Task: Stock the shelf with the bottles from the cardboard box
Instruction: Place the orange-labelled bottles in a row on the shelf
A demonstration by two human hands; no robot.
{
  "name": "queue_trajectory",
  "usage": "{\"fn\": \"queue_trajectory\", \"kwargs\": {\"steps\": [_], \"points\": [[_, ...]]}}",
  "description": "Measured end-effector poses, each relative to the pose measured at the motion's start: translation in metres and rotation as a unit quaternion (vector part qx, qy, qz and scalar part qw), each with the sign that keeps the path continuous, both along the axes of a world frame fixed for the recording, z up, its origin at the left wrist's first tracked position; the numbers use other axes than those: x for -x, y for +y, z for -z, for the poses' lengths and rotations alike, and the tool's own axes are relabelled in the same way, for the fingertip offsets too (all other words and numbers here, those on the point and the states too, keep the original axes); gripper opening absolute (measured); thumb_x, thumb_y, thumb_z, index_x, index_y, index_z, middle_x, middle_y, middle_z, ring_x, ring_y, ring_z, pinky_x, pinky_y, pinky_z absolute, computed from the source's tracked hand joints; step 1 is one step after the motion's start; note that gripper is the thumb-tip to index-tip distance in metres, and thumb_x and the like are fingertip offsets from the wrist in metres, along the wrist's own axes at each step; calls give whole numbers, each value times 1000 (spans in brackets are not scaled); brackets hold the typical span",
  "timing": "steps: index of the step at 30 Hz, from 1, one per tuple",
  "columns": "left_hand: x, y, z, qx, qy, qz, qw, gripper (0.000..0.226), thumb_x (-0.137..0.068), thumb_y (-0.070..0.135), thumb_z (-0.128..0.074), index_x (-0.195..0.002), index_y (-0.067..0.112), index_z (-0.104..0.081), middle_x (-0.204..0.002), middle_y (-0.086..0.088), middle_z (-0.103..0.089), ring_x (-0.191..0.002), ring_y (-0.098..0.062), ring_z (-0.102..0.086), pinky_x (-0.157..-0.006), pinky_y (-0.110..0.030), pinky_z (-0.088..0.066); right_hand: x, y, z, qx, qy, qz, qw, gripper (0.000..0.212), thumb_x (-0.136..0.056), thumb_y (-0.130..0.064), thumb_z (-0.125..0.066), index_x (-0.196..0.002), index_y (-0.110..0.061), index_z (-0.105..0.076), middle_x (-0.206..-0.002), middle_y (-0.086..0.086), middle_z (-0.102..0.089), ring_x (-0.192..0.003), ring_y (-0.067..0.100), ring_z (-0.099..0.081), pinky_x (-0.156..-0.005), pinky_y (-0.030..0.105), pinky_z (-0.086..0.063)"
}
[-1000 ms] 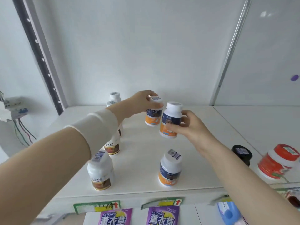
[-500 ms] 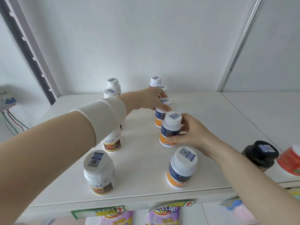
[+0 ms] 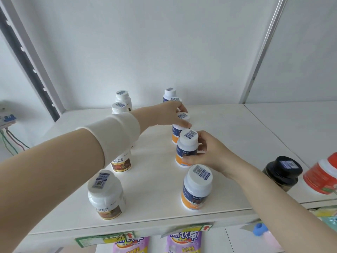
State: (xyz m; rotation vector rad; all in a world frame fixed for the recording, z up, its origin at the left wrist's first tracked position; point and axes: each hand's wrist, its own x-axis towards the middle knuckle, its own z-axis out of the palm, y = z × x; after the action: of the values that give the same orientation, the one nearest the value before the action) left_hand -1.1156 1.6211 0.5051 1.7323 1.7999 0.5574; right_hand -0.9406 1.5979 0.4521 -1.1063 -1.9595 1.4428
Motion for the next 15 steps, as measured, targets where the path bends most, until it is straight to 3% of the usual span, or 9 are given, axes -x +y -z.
{"fn": "queue_trajectory", "kwargs": {"steps": [5,9,12,15], "points": [[-7,-18,-35,-38,23,-28,999,47,-83,32,-68,-124,15,-51,-116,2,-57,-101,-18,-57,-83,-23,-44,-11,-6,-31,-13,-6,10,1000,67,-73,-18,-78,-129,-23,-42,-126,-4,-53,-113,14,-56,-85,25,-45],[-12,-53,-69,-94,133,-59,985,46,-87,33,-64,-126,14,-49,-124,0,-56,-104,-18,-55,-86,-24,-40,-19,-18,-71,-74,-36,23,996,73,-77,-29,-75,-139,-18,-37,-133,-1,-48,-116,13,-51,-86,24,-35],[-19,-91,-81,-130,273,-90,949,49,-89,35,-60,-130,14,-45,-128,-5,-54,-115,-24,-53,-93,-32,-41,-17,-36,-96,-177,-100,6,979,69,-83,-33,-68,-140,-15,-34,-139,2,-43,-115,14,-48,-87,23,-34],[-29,-138,-82,-127,442,-125,879,48,-92,34,-54,-132,11,-41,-127,-9,-52,-116,-28,-51,-93,-36,-40,-11,-67,-104,-319,-200,-10,926,59,-88,-32,-59,-138,-13,-34,-139,8,-40,-125,24,-43,-90,28,-36]]}}
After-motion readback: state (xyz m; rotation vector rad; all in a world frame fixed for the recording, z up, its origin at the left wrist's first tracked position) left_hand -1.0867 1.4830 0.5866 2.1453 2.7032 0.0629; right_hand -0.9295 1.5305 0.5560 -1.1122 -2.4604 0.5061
